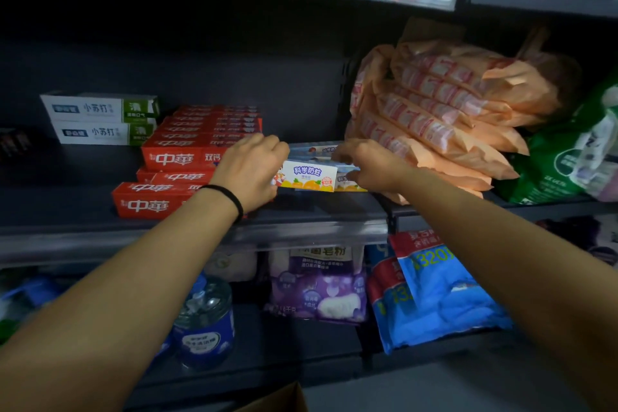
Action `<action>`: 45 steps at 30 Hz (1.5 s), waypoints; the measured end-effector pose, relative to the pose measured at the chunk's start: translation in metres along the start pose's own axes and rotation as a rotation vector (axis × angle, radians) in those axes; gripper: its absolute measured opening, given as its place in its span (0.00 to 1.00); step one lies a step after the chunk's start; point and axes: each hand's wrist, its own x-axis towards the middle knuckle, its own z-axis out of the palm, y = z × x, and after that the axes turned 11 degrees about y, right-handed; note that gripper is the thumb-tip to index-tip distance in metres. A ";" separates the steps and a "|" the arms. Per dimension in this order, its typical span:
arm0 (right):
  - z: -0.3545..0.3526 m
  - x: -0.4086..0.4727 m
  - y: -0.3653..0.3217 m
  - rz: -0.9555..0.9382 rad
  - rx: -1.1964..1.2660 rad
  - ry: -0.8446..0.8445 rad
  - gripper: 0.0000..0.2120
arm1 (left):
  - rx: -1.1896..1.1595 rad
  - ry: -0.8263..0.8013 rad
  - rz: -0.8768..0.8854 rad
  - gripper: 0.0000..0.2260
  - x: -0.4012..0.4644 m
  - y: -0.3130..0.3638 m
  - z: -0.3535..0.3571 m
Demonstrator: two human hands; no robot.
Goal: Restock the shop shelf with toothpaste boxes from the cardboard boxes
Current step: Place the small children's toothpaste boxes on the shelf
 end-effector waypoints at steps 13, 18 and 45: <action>-0.028 -0.012 -0.006 0.027 0.100 -0.201 0.18 | -0.006 -0.118 -0.045 0.17 0.009 0.050 0.014; -0.016 -0.015 0.008 0.068 0.079 -0.199 0.18 | -0.042 -0.150 -0.030 0.17 0.014 0.055 0.033; 0.007 -0.020 0.024 -0.002 -0.183 -0.125 0.18 | -0.090 -0.236 -0.081 0.15 0.022 0.047 0.058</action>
